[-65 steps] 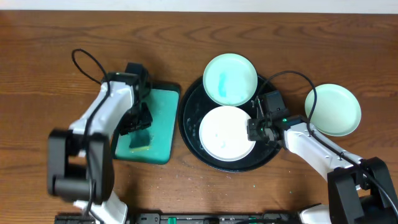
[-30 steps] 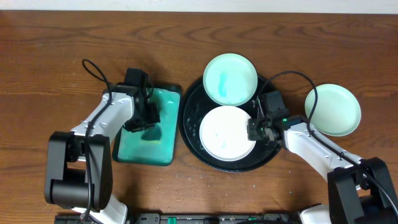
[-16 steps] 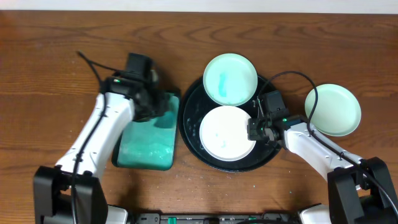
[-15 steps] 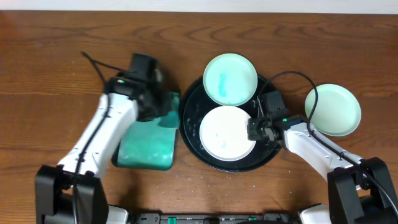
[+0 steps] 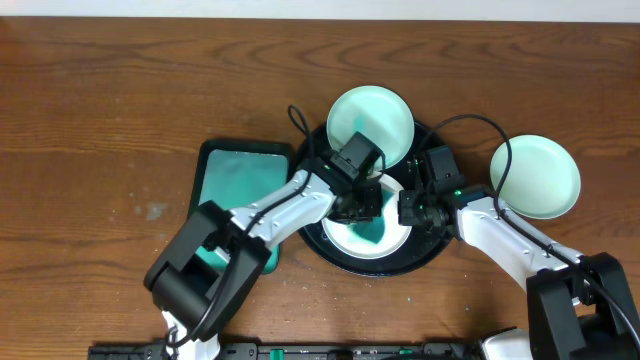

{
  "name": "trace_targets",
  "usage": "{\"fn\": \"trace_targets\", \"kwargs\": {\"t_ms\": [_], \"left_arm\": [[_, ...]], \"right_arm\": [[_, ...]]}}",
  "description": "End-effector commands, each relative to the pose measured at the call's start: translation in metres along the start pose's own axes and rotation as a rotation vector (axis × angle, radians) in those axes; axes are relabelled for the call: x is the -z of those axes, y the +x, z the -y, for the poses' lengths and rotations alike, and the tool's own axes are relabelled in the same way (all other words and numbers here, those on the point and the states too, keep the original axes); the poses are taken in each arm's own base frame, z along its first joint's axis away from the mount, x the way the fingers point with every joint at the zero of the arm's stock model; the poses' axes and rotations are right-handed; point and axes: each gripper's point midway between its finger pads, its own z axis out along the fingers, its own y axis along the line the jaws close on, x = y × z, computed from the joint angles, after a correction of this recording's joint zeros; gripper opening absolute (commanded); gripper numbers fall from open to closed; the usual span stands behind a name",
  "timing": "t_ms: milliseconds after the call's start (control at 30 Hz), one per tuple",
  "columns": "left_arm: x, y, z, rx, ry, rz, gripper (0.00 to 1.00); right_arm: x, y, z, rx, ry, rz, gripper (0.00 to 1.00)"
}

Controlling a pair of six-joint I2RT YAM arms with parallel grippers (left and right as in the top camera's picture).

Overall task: Clean dirty plates on tray and stack at the side
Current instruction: 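Scrub the white plate with the sponge while the right gripper holds it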

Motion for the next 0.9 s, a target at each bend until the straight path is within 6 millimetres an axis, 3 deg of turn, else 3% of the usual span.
{"fn": "trace_targets", "kwargs": {"t_ms": [0, 167, 267, 400, 533, 733, 867], "left_arm": [[-0.003, -0.002, -0.031, 0.105, -0.106, -0.006, 0.07], [0.030, -0.010, -0.112, 0.184, -0.480, 0.064, 0.07], [0.048, -0.017, -0.132, 0.160, -0.582, 0.078, 0.07], [0.050, -0.025, -0.133, 0.082, -0.588, 0.083, 0.07], [0.033, -0.019, -0.107, 0.046, -0.455, 0.036, 0.07], [-0.020, 0.010, -0.018, -0.014, 0.001, -0.157, 0.07], [-0.036, 0.036, 0.010, -0.044, 0.132, -0.272, 0.07]], "right_arm": [[-0.003, 0.007, 0.026, -0.055, 0.100, -0.018, 0.01], [-0.003, 0.008, 0.026, -0.055, 0.101, -0.022, 0.01], [-0.003, 0.008, 0.026, -0.055, 0.101, -0.021, 0.01], [-0.003, 0.008, 0.026, -0.055, 0.101, -0.021, 0.01], [-0.003, 0.008, 0.026, -0.055, 0.101, -0.022, 0.01], [-0.003, 0.008, 0.026, -0.055, 0.101, -0.023, 0.01], [-0.003, 0.010, 0.026, -0.055, 0.104, -0.030, 0.01]]}}
